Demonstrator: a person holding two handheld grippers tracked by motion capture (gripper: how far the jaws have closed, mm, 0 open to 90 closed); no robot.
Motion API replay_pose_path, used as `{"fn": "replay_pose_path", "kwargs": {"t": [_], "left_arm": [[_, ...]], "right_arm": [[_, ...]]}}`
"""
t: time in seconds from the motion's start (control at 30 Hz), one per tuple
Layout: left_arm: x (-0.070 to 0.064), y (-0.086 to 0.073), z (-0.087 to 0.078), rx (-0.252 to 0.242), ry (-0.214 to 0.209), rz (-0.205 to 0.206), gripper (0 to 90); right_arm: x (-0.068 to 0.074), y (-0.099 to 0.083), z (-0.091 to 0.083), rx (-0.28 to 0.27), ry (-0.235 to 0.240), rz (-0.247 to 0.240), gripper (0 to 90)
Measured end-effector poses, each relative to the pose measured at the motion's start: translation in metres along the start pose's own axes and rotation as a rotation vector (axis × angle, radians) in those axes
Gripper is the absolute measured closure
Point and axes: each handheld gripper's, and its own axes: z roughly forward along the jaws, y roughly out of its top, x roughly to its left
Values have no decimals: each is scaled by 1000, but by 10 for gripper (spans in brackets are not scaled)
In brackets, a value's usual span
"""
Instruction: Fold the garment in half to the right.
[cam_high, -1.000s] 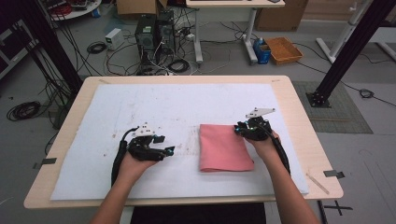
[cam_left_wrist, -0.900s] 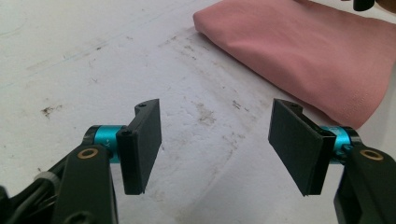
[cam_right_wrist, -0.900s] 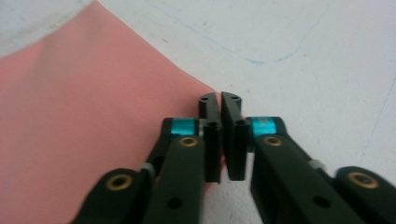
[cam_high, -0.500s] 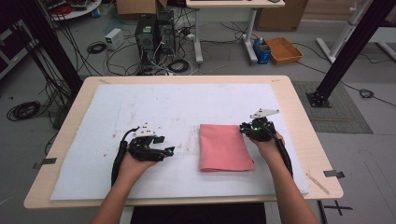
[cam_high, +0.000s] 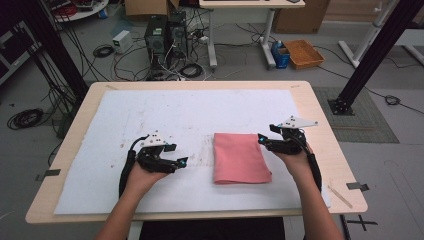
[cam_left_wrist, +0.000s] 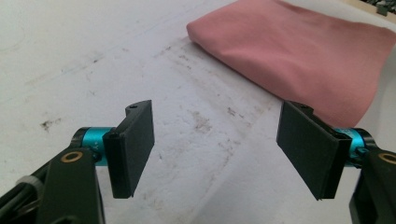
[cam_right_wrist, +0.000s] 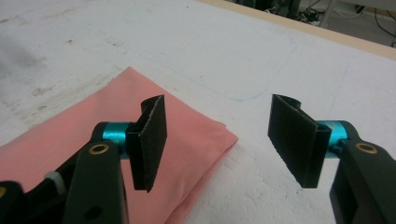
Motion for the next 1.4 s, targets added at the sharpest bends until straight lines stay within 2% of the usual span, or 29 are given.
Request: {"fn": "replay_pose_path", "kwargs": {"t": [0.1, 0.27, 0.43, 0.63, 0.83, 1.4], "left_arm": [[3, 3, -6, -33, -7, 2, 264], [7, 6, -9, -44, 0, 3, 252], [11, 6, -13, -52, 7, 2, 234], [14, 4, -19, -61, 19, 3, 210], [16, 3, -21, -61, 20, 5, 204], [12, 1, -19, -45, 14, 14, 204]], "right_arm": [[-1, -3, -10, -13, 21, 9, 331], [-5, -4, -16, -34, 43, 18, 302], [-11, -7, -11, -16, 60, 23, 258], [-13, -8, -8, -11, 56, 28, 221], [-14, -9, -2, 16, 60, 32, 218], [-13, -11, 3, 39, 51, 35, 218]]}}
